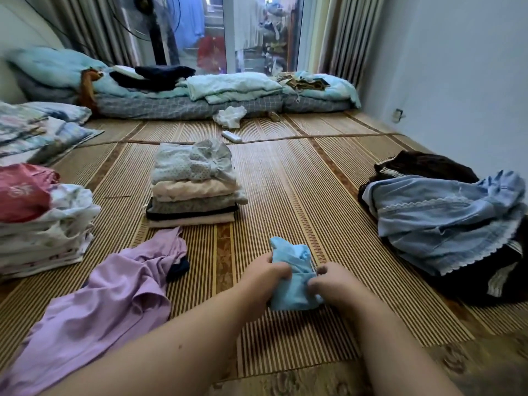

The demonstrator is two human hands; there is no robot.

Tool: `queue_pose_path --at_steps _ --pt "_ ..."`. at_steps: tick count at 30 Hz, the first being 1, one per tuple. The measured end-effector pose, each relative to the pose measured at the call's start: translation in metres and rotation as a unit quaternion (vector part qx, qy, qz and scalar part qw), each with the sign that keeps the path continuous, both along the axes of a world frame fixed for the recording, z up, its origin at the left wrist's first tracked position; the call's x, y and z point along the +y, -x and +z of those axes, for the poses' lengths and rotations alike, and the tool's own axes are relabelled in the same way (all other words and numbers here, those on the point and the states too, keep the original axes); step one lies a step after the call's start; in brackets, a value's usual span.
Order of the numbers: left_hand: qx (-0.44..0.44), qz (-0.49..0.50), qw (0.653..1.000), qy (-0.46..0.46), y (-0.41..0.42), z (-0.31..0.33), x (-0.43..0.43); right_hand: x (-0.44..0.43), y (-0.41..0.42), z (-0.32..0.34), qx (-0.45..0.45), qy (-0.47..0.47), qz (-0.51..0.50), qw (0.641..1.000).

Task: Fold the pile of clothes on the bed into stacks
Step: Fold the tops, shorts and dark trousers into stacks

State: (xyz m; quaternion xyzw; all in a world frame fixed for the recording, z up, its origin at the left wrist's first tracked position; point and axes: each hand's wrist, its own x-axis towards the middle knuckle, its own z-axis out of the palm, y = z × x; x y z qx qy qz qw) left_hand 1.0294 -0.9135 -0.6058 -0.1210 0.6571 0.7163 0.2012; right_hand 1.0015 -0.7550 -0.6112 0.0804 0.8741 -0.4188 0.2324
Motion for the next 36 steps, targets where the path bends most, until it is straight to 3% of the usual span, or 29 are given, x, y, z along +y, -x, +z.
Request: queue_pose_path --at_steps 2,4,6,7,8,12,18,22,27,29,36 --pt "0.02 -0.019 0.995 -0.091 -0.01 0.005 -0.014 0.002 -0.002 0.003 -0.067 0.244 0.025 0.967" --pt "0.033 -0.026 0.988 -0.147 -0.018 0.011 -0.032 -0.002 -0.006 0.004 -0.138 0.441 0.082 0.883" --pt "0.031 -0.017 0.98 -0.194 -0.026 0.018 -0.052 -0.015 -0.012 0.01 -0.186 0.548 0.133 0.805" --pt "0.029 -0.01 0.976 -0.215 -0.029 0.021 -0.063 -0.027 -0.014 0.014 -0.193 0.57 0.139 0.787" --pt "0.033 -0.001 0.975 -0.221 -0.032 0.025 -0.077 -0.042 -0.015 0.018 -0.184 0.566 0.137 0.792" --pt "0.069 0.07 0.989 -0.106 -0.038 0.042 -0.128 -0.107 -0.017 0.039 -0.052 0.431 0.092 0.896" --pt "0.135 0.165 0.977 0.002 -0.043 0.075 -0.237 -0.232 -0.01 0.084 0.062 0.342 0.105 0.932" --pt "0.191 0.251 0.937 0.154 -0.034 0.107 -0.331 -0.332 0.009 0.125 0.138 0.276 0.155 0.939" --pt "0.173 0.334 0.86 0.345 -0.016 0.138 -0.444 -0.458 0.04 0.146 0.193 0.2 0.206 0.938" --pt "0.139 0.323 0.826 0.441 -0.007 0.144 -0.478 -0.498 0.052 0.144 0.217 0.174 0.204 0.939" --pt "0.01 0.159 0.77 0.618 0.005 0.112 -0.526 -0.555 0.075 0.095 0.294 -0.001 0.233 0.927"
